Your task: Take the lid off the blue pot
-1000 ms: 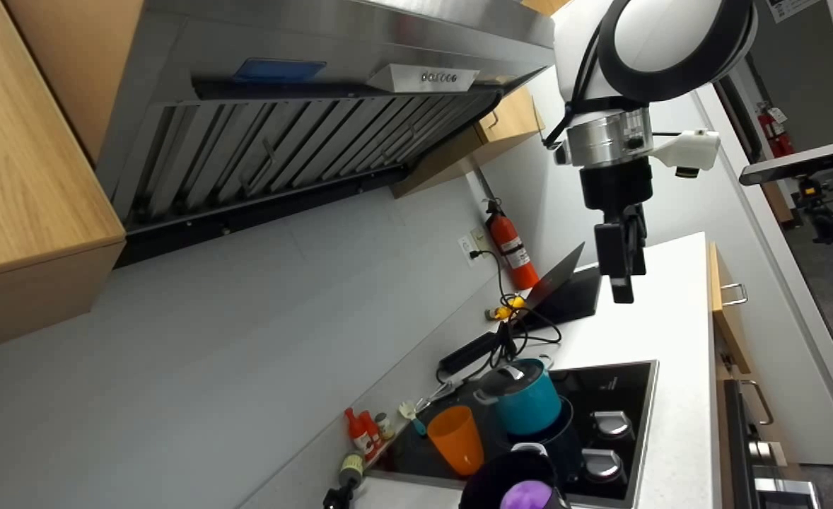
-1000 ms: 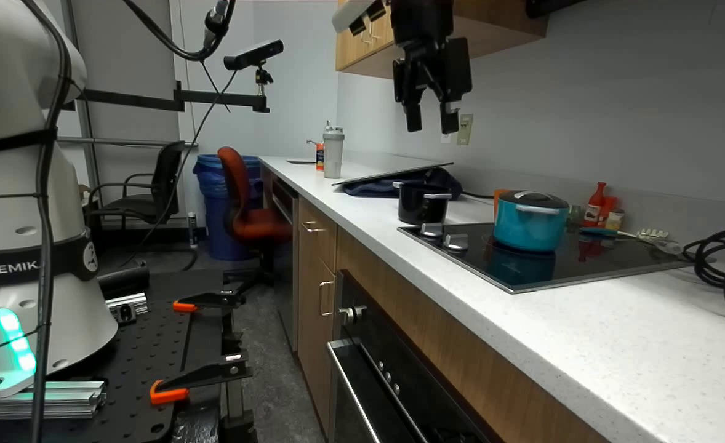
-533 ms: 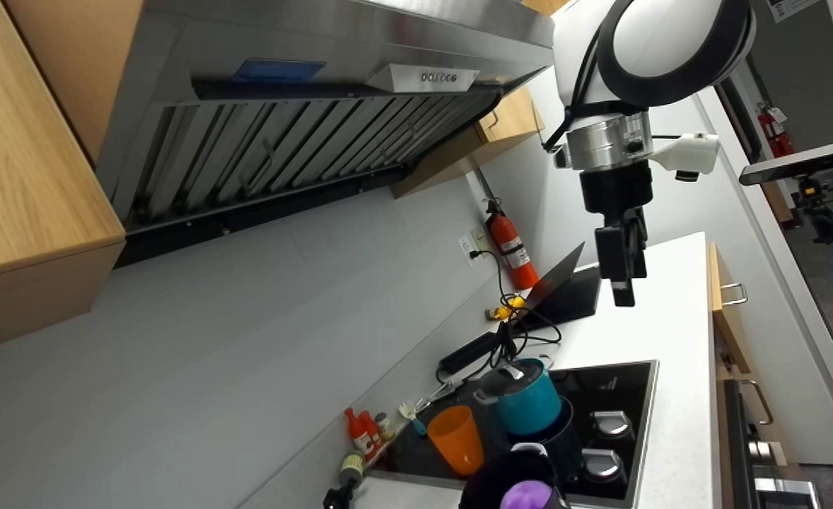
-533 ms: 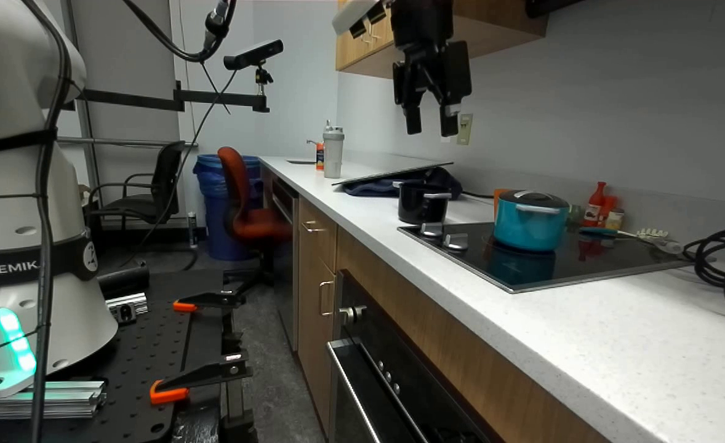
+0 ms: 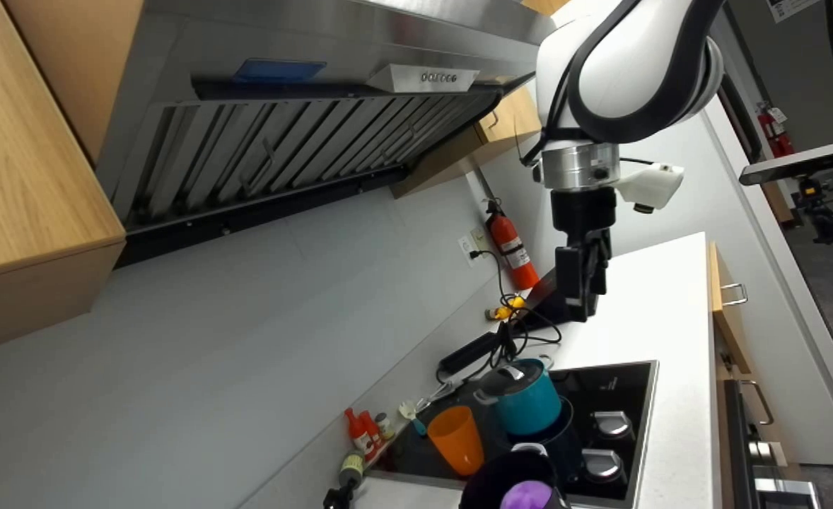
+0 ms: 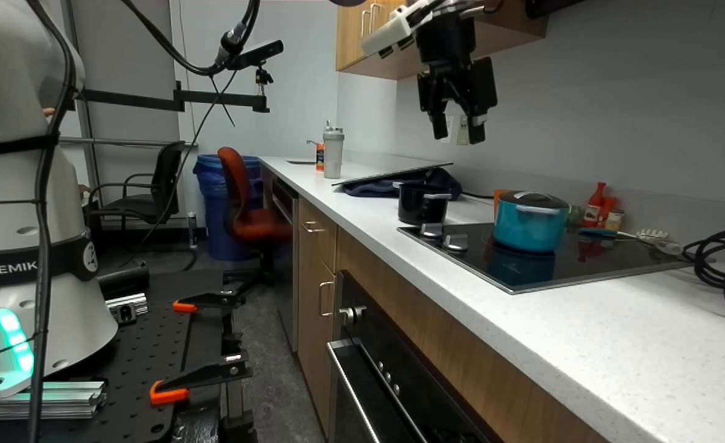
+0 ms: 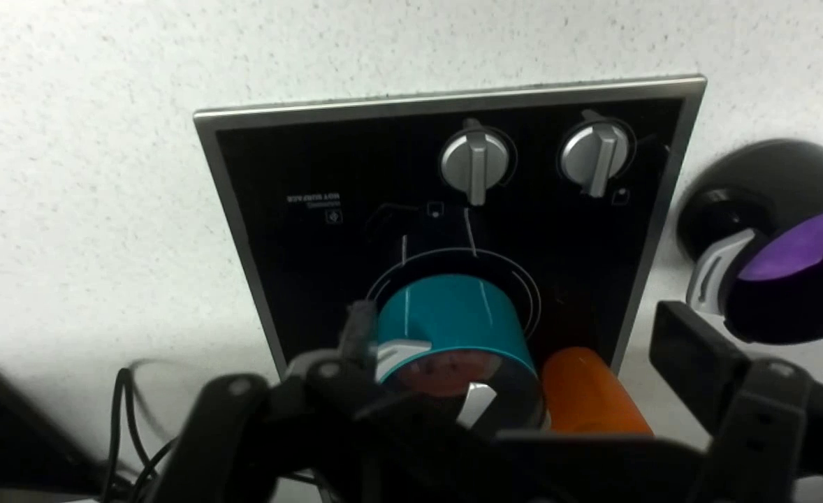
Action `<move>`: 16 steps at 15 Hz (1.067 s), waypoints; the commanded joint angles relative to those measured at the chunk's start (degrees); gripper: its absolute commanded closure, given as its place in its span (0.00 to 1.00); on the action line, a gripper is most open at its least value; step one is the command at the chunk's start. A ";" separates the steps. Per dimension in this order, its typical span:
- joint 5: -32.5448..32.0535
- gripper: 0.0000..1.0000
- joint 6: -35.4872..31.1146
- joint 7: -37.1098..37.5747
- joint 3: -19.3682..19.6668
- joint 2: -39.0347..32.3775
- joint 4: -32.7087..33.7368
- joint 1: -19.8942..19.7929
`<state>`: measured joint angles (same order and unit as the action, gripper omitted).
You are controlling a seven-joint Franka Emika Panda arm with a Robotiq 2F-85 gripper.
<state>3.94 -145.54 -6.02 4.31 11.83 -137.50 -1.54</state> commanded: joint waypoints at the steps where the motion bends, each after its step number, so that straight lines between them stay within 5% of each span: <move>1: 3.37 0.00 -4.57 1.76 -0.85 -5.98 4.56 1.12; 8: -0.07 0.00 -14.62 9.72 -3.32 -15.47 10.31 0.76; 16: -11.21 0.00 -22.61 25.27 0.14 -23.91 15.58 1.84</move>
<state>-4.46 -166.49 14.16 2.67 -8.62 -125.46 -0.86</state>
